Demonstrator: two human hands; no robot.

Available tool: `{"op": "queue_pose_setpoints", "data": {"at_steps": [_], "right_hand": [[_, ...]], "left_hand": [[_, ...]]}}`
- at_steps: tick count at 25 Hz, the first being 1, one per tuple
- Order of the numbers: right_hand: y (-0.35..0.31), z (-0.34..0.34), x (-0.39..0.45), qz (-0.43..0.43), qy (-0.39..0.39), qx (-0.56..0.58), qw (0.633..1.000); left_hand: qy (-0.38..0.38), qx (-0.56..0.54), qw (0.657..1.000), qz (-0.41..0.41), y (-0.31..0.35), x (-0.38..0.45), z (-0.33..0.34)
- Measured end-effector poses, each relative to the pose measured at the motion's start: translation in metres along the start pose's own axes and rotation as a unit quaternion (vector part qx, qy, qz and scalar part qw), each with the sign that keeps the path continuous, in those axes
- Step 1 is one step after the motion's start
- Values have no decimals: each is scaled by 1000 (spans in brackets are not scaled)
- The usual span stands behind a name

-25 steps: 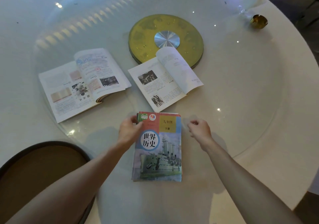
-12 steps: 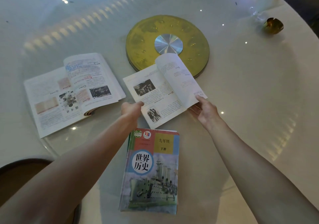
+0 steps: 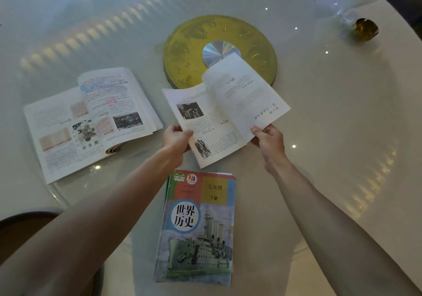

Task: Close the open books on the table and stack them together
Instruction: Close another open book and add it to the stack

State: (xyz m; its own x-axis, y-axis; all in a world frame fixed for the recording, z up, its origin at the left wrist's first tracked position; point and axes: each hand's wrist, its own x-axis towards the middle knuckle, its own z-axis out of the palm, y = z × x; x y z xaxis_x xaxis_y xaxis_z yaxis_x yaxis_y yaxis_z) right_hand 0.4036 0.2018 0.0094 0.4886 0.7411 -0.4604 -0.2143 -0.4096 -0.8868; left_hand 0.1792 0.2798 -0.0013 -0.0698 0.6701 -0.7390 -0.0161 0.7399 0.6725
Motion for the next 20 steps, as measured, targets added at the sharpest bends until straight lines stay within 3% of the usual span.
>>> {"op": "queue_pose_setpoints", "data": {"at_steps": [6, 10, 12, 15, 18, 20], "right_hand": [[-15, 7, -41, -150, -86, -226, 959], [-30, 17, -79, -210, -186, -292, 914], [-37, 23, -97, -222, -178, -344, 895], [-39, 29, -117, -306, -108, -381, 866], [-41, 28, -137, -313, -53, -311, 896], [-38, 25, -146, -252, -34, -228, 940]], "left_hand": [[-125, -79, 987, 60, 45, -41, 11], [-164, -58, 980, 97, 61, -72, 14], [-159, -57, 981, 100, 58, -89, 10], [-195, -59, 974, 99, 53, -111, -3], [-231, -54, 964, 116, 44, -129, -18], [-146, -15, 981, 130, 28, -135, -28]]}}
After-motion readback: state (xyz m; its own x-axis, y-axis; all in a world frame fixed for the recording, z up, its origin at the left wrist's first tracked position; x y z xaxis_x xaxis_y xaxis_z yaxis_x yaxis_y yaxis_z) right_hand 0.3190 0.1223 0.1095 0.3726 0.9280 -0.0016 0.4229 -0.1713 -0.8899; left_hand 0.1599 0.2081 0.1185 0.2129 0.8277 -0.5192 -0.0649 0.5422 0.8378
